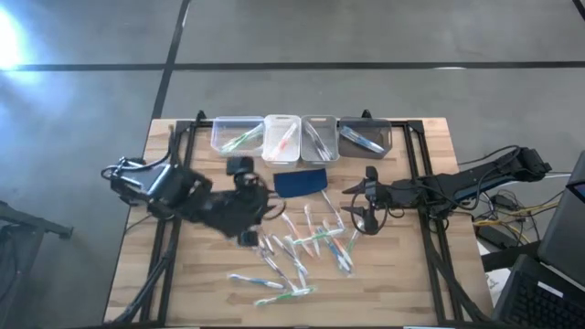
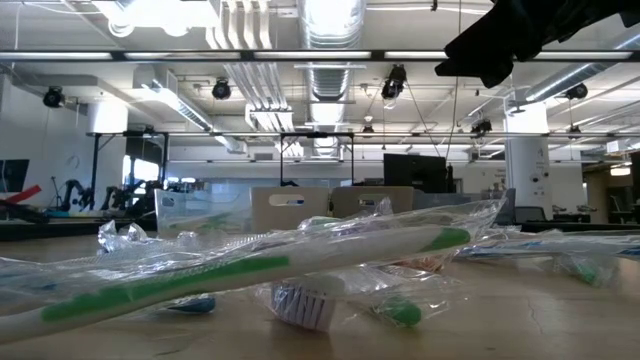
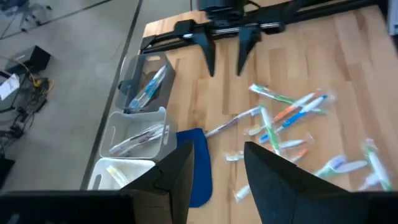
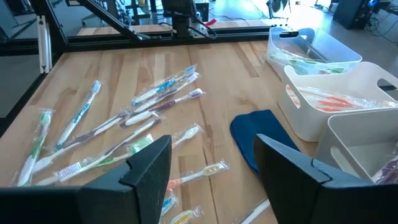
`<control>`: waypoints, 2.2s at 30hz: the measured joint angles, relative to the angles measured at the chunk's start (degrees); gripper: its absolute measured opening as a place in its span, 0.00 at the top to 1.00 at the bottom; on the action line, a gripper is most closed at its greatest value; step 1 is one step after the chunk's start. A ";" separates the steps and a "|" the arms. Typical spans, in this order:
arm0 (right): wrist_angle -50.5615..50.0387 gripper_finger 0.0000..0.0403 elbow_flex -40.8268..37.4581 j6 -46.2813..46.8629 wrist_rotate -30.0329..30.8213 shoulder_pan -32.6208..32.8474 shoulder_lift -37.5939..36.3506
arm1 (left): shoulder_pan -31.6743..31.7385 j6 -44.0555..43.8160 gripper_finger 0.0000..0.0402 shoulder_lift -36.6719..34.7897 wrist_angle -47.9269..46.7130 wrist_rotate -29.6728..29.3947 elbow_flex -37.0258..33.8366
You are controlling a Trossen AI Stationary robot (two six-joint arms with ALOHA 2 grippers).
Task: Pick & Place Toothbrushes
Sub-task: Put the blue toothbrush into the transparent black bin
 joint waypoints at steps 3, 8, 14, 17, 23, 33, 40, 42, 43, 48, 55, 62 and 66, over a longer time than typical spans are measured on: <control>0.00 0.45 0.00 0.00 0.01 0.02 0.00 | -3.18 -2.73 0.63 -1.47 -0.22 -1.00 -2.76; 0.88 0.42 0.00 0.08 -0.02 0.02 0.00 | -8.22 -7.13 0.63 -3.32 -0.73 -4.32 -8.25; 3.32 0.36 0.00 1.11 -0.02 0.02 0.00 | -12.09 -12.43 0.63 -6.41 0.00 -8.45 -18.32; 3.31 0.34 0.00 1.11 -0.02 0.02 0.00 | -12.93 -14.65 0.63 -8.16 0.96 -8.99 -24.16; 3.32 0.30 0.00 1.11 -0.02 0.02 0.00 | -13.08 -20.09 0.63 -12.90 3.20 -8.38 -35.94; 3.34 0.23 -0.04 1.09 -0.02 0.02 0.00 | -13.08 -27.73 0.63 -24.39 12.01 -3.79 -55.40; 3.44 0.19 -0.04 1.39 -0.02 0.02 0.00 | -12.64 -34.41 0.63 -32.58 12.42 -2.17 -65.81; 3.50 0.18 -0.04 1.51 -0.02 0.02 0.00 | -12.21 -35.96 0.63 -34.73 12.46 -1.47 -68.21; 3.63 0.18 -0.04 1.51 -0.02 0.02 0.00 | -11.95 -36.41 0.63 -35.66 12.40 -1.06 -69.30; 5.29 0.16 -0.09 1.51 -0.02 0.02 0.00 | -9.39 -37.32 0.63 -39.41 12.40 0.85 -73.17; 6.25 0.12 -0.17 1.51 -0.02 0.02 0.00 | -2.84 -35.14 0.68 -40.46 11.89 7.49 -75.69; 6.25 0.15 -0.23 1.51 -0.02 0.02 0.00 | 4.95 -21.59 0.74 -38.86 11.41 10.83 -75.65; 6.19 0.18 -0.45 1.51 -0.02 0.02 0.00 | 6.69 -8.95 0.75 -36.75 11.32 10.50 -75.65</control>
